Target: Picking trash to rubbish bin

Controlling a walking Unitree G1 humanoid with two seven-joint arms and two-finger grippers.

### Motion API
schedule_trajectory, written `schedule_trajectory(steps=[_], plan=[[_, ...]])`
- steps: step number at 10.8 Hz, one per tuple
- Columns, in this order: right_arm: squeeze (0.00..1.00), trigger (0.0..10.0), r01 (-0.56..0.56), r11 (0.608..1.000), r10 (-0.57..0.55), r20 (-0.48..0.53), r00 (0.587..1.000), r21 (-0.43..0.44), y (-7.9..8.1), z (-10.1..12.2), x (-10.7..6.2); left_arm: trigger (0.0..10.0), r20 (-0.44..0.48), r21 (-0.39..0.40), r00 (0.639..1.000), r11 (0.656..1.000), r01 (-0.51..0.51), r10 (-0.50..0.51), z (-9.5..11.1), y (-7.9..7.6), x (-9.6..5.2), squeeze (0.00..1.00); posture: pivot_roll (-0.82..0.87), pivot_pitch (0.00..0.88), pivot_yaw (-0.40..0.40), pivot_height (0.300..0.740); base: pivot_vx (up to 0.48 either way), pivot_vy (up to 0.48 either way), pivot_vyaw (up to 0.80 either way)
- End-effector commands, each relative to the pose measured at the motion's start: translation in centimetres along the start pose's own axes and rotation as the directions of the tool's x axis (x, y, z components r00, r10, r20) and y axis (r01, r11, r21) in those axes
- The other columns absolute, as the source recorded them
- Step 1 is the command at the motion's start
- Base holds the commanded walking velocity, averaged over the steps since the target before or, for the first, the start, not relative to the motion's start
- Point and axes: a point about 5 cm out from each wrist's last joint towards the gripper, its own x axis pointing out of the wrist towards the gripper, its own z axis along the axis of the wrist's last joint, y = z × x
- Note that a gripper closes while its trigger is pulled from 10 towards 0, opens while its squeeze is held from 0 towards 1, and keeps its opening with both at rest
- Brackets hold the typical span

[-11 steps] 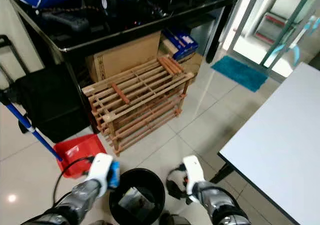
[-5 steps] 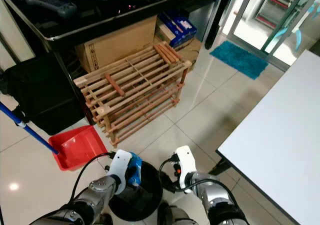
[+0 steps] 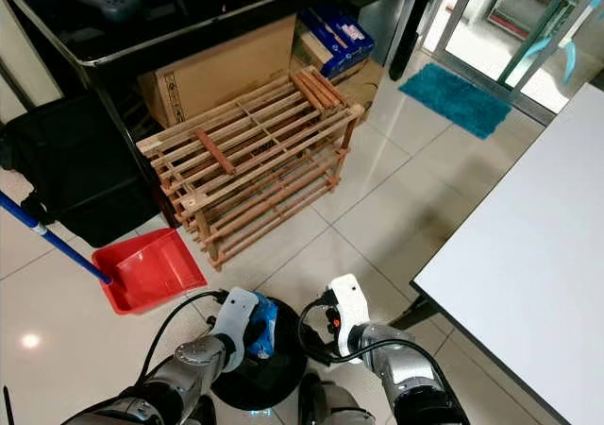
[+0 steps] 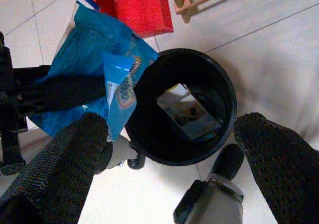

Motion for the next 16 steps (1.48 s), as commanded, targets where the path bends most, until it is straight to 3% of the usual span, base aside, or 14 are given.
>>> schedule_trajectory(steps=[1,2,14,15,16], plan=[[0.00,10.0,0.003,1.000,-0.003,-0.015,1.000,0.019,0.15,-0.64,-0.08,10.0,-0.037,-0.015,0.999,0.999,0.032,-0.033,-1.03,-0.76,-0.03,0.00,-0.15,0.225,-0.112,0.740,0.000,0.000,0.00],[0.00,10.0,0.009,1.000,-0.008,-0.016,1.000,0.018,0.25,-0.59,-0.06,10.0,-0.039,-0.008,0.999,0.999,0.033,-0.034,-1.03,-0.74,-0.03,1.00,-0.15,0.226,-0.111,0.740,0.000,0.000,0.00],[0.00,10.0,0.006,1.000,-0.006,-0.010,1.000,0.023,0.58,-0.28,-0.06,10.0,-0.052,-0.005,0.998,1.000,0.023,-0.023,-1.41,-0.59,-0.14,1.00,-0.15,0.229,-0.110,0.740,0.000,0.000,0.00],[0.00,10.0,0.005,1.000,-0.005,-0.011,1.000,0.022,0.62,-0.29,-0.02,10.0,-0.054,0.001,0.998,1.000,0.020,-0.020,-1.40,-0.52,-0.15,0.75,-0.15,0.229,-0.110,0.740,0.000,0.000,0.00],[0.00,10.0,0.005,1.000,-0.005,-0.011,1.000,0.023,0.63,-0.29,0.01,10.0,-0.055,0.006,0.998,1.000,0.009,-0.008,-1.42,-0.37,-0.18,0.00,-0.15,0.229,-0.109,0.740,0.000,0.000,0.00]])
